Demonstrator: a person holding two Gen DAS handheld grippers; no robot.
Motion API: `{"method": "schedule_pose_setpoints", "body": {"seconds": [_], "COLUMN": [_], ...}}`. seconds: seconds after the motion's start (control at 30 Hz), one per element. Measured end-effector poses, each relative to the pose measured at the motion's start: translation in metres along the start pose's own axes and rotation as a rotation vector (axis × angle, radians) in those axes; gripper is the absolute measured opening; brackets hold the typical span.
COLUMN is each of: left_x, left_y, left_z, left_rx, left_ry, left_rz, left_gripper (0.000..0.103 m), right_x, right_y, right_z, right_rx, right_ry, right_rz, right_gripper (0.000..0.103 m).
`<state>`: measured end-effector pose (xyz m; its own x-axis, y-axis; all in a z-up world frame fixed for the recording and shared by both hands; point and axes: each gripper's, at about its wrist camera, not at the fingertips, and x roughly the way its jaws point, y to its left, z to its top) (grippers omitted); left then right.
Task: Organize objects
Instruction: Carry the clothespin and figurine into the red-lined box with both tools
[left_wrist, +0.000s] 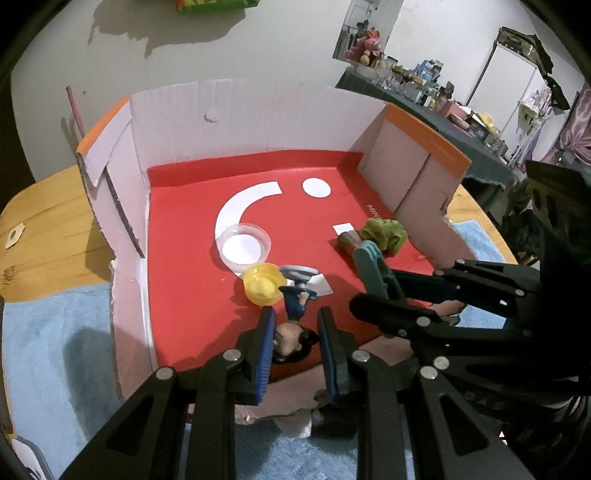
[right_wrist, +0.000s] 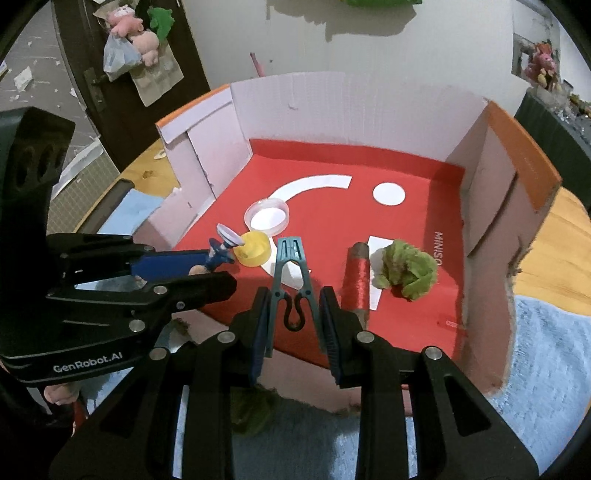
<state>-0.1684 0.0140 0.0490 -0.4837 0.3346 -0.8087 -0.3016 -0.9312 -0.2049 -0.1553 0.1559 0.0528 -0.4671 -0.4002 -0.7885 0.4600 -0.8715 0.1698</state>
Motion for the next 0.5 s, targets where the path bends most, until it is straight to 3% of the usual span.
{"method": "schedule_pose_setpoints", "body": {"seconds": [0.5], "left_x": [0.023], "left_y": [0.001], "left_z": [0.005], "left_rx": [-0.003], "left_ry": [0.051], "left_rz": [-0.006], "left_gripper": [0.024], "right_x": [0.021], "right_y": [-0.019], "right_z": [0.004], "right_rx": [0.039], "right_ry": [0.076], "right_rz": [-0.009], "right_gripper": [0.026]}}
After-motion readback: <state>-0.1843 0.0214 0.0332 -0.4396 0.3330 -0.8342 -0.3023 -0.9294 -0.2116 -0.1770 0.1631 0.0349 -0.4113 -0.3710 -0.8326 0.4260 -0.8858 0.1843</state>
